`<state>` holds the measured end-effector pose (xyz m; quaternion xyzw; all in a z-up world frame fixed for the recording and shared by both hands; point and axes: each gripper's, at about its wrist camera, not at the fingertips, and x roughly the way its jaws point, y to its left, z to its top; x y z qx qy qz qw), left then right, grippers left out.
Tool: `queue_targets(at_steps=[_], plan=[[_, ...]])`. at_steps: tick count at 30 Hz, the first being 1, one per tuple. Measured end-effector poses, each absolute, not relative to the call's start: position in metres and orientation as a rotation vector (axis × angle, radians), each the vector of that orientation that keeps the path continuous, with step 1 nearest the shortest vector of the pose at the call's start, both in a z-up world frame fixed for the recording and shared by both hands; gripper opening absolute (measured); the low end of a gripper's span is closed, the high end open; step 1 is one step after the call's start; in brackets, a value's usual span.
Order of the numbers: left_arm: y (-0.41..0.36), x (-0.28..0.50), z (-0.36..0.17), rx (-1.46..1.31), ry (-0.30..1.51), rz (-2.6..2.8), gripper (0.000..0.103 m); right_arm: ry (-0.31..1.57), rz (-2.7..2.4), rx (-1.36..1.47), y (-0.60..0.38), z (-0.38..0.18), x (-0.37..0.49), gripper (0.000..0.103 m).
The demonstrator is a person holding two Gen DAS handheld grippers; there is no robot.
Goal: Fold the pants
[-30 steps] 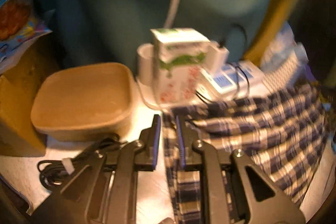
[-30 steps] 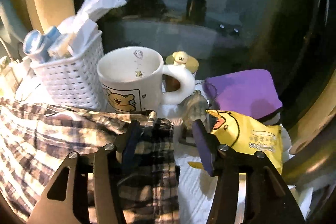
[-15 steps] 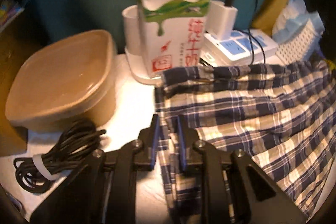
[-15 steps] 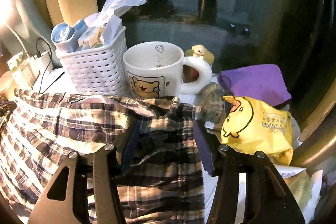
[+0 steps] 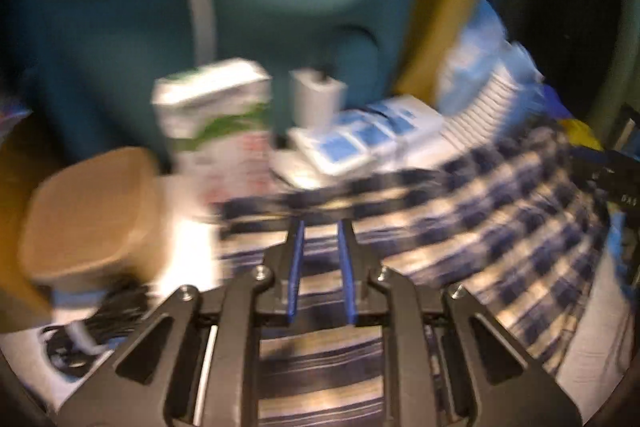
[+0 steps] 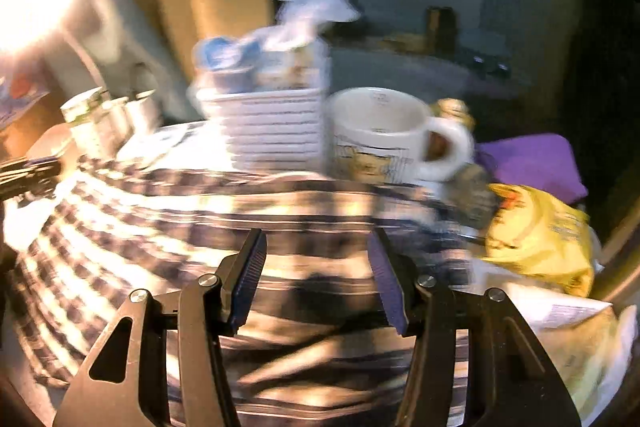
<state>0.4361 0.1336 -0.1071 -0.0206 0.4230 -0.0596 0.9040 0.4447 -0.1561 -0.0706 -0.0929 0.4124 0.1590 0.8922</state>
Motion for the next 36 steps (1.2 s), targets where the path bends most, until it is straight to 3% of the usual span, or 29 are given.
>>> queue_targets(at_steps=[6,14,22,29,36], plan=[[0.122,0.465,-0.152,-0.033,1.032,-0.052,0.018,0.949,0.477,-0.353,-0.092,-0.107,0.427,0.056],[0.164,0.469,-0.157,-0.036,1.012,0.137,0.018,0.963,0.263,-0.372,-0.114,-0.12,0.447,0.057],[0.121,0.39,-0.106,-0.157,0.88,-0.054,0.018,0.936,0.459,-0.239,-0.096,-0.081,0.413,0.057],[0.082,0.321,-0.143,-0.183,1.023,-0.116,0.018,1.041,0.565,-0.396,-0.062,-0.119,0.363,0.057],[0.069,0.279,-0.136,-0.148,0.986,-0.062,0.018,1.035,0.529,-0.375,-0.1,-0.115,0.333,0.057]])
